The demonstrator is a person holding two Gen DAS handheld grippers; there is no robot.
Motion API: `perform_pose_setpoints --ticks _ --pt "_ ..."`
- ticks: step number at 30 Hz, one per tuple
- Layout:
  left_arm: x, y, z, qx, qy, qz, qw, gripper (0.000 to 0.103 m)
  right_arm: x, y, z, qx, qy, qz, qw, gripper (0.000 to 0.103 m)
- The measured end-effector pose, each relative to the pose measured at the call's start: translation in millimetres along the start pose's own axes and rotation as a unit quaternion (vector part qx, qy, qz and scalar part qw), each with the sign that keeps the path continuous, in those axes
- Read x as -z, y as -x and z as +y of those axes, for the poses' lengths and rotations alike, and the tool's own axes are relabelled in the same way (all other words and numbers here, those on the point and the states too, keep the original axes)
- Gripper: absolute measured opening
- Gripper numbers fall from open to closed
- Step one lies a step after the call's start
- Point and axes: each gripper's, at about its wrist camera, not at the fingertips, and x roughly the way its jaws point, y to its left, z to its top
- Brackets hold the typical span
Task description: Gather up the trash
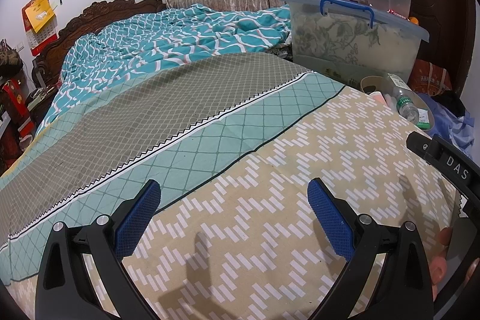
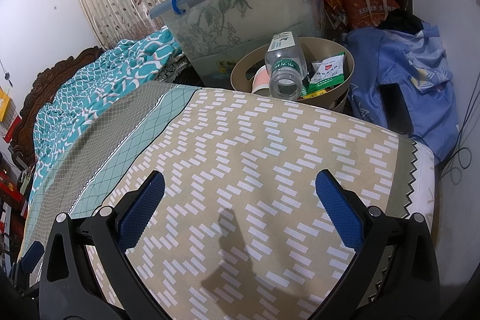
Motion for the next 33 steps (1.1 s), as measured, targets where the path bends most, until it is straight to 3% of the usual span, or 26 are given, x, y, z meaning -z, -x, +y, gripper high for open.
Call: perform_pose_setpoints --ticks 33 --pt "-0.9 -0.5 -2.5 -0.002 -0.003 0.000 1.0000 0.094 1.7 0.1 0.8 0.000 0.000 0.000 1.000 0.099"
